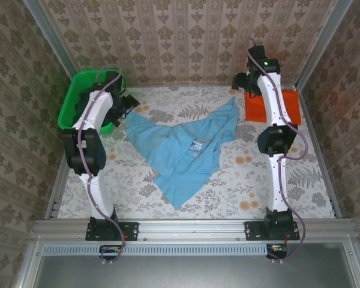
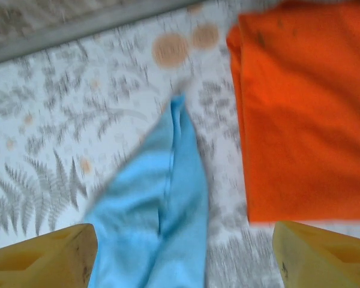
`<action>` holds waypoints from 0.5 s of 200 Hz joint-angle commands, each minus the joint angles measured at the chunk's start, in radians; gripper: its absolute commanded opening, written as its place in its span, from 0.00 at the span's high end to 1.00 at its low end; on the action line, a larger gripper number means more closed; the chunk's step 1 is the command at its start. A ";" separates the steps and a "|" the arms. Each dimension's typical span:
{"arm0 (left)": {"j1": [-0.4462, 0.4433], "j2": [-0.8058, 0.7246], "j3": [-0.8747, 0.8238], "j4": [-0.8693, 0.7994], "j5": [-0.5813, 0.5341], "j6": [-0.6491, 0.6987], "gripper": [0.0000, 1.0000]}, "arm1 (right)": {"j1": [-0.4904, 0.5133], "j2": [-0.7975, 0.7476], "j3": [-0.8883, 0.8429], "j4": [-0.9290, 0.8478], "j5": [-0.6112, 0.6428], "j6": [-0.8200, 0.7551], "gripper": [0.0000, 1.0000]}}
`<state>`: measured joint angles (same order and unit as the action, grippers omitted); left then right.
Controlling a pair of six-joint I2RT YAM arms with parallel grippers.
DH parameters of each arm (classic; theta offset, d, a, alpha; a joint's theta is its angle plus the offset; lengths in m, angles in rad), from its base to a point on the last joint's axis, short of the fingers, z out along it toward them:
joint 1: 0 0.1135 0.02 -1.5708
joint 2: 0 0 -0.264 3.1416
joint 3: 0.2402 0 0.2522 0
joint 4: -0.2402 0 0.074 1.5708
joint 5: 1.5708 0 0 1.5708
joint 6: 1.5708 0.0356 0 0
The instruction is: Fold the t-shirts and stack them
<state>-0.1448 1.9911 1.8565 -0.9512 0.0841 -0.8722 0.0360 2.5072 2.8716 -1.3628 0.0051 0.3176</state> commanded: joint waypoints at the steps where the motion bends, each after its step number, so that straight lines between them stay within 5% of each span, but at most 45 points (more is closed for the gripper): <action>1: -0.076 -0.141 0.036 -0.093 -0.012 0.132 0.09 | -0.012 -0.157 0.102 -0.198 -0.014 -0.020 0.21; 50: -0.234 -0.330 -0.346 -0.029 0.076 0.360 0.20 | -0.109 -0.445 -0.206 -0.187 -0.110 -0.046 0.21; 76: -0.344 -0.394 -0.522 0.005 0.108 0.490 0.25 | -0.200 -0.731 -0.626 -0.080 -0.276 -0.044 0.21; 100: -0.422 -0.407 -0.628 0.026 0.135 0.547 0.29 | -0.179 -1.024 -1.131 0.099 -0.363 0.013 0.20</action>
<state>-0.4976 1.6180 1.3014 -0.9447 0.1673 -0.4587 -0.1768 1.6798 2.1002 -1.3952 -0.1974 0.2890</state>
